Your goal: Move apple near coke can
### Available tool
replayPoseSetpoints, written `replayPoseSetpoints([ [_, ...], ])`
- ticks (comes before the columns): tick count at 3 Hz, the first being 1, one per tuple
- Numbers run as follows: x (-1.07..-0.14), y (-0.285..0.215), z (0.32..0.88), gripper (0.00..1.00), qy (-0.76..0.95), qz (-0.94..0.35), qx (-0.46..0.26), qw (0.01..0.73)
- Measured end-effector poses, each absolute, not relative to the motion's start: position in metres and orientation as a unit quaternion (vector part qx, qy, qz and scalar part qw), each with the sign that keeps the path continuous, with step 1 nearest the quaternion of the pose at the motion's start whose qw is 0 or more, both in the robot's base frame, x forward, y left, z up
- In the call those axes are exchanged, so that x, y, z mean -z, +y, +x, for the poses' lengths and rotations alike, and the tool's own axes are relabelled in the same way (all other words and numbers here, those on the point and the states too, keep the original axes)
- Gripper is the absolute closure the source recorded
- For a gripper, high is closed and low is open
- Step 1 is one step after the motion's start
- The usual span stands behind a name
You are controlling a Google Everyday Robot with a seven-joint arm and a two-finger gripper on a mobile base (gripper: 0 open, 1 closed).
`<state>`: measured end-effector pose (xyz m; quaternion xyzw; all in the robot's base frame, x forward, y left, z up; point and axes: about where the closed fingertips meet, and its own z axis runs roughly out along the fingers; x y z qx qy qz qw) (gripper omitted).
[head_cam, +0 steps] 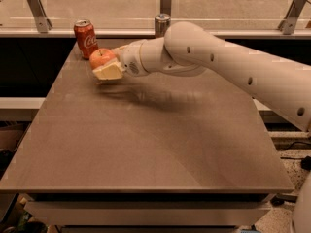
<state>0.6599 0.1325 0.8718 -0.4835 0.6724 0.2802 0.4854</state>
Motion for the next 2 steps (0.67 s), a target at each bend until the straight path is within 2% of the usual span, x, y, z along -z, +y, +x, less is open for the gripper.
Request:
replayPoseSetpoints([
  [2,-0.856,0.14,0.692,1.0,0.68,-0.469,-0.248,0.506],
])
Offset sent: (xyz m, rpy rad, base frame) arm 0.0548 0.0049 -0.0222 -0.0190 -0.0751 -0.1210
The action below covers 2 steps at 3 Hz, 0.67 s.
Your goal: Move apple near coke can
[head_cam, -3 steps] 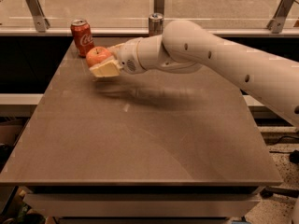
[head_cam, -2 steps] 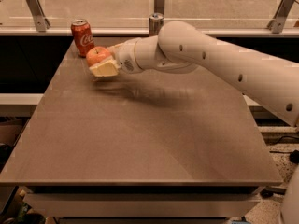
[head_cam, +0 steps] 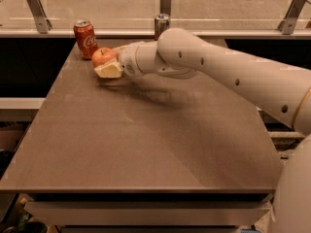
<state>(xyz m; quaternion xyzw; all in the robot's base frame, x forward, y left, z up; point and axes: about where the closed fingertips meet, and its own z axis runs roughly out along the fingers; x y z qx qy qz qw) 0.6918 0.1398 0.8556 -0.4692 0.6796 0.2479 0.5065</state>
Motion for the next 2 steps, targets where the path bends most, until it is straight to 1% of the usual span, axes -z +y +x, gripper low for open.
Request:
replayPoseSetpoints([
  [1,-0.8504,0.143,0.7067,1.0,0.681,-0.467,-0.24,0.511],
  [2,-0.8505,0.1452,0.7054,0.82,0.68,-0.468,-0.242,0.51],
])
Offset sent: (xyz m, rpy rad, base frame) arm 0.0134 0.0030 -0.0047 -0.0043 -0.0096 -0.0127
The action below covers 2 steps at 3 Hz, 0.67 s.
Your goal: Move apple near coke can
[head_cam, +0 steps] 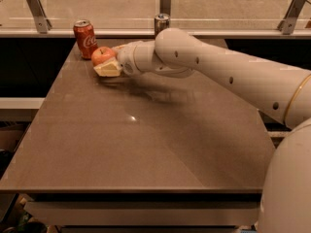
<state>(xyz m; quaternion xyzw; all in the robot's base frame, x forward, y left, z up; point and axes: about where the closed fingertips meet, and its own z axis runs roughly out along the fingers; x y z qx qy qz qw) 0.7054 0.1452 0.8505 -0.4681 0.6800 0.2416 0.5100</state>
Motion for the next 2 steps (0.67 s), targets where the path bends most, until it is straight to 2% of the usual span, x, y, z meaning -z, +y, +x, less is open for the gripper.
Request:
replayPoseSetpoints([
  [2,-0.8502,0.1498,0.7037,0.36,0.679,-0.47,-0.244,0.509],
])
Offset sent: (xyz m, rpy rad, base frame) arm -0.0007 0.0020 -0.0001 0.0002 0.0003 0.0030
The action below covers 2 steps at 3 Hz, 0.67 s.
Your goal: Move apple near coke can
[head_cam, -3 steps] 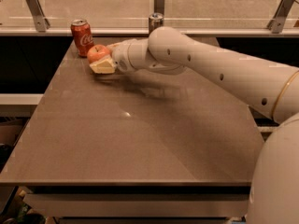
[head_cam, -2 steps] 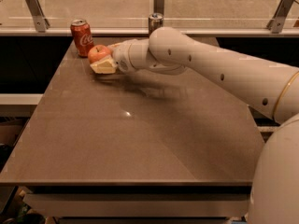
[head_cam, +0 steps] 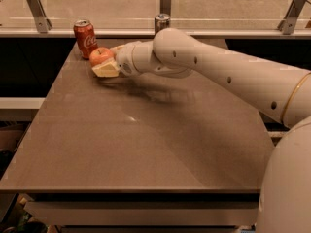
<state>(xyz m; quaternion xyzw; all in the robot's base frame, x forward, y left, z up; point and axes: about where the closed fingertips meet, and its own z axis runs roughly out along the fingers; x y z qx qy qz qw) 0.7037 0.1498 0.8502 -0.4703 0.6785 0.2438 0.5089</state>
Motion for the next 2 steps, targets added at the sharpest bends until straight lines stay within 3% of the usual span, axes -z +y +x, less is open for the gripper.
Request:
replayPoseSetpoints([
  [1,-0.8501,0.1521,0.7028,0.12,0.678,-0.471,-0.245,0.508],
  [2,-0.85,0.1544,0.702,0.0,0.677,-0.473,-0.246,0.508],
])
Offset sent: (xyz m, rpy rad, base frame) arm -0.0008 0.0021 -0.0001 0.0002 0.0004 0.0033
